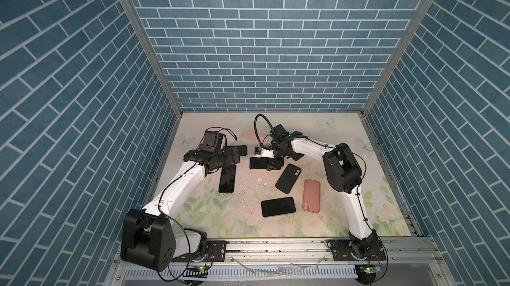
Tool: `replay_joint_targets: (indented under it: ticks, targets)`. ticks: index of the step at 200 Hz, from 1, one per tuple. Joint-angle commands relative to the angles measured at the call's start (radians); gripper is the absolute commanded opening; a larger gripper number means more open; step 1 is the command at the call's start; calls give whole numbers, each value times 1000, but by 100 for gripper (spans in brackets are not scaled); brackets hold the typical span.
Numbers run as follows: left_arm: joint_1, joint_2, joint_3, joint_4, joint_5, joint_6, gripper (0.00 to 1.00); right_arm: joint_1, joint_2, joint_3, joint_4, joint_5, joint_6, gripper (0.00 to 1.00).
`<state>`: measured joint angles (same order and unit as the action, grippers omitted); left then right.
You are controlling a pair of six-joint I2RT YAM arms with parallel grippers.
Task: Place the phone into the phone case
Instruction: 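Lift the black phone with the right gripper while the left reaches the black case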
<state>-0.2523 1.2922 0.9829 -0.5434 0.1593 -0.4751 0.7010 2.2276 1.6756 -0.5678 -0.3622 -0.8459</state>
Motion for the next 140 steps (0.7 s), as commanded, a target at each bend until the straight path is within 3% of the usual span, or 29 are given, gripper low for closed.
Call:
replay_joint_targets:
  ticks: [1,69,140]
  targets:
    - [-2,2,-3,13,81,12,99,16,-25,-117,-5,32,-38,55]
    - [-4,141,-66,140,355,-99,100,17,-129,-310,190,-12,56,51]
    - [-26,326,-74,301,414,-188,94,15,-166,-356,268,-41,76,49]
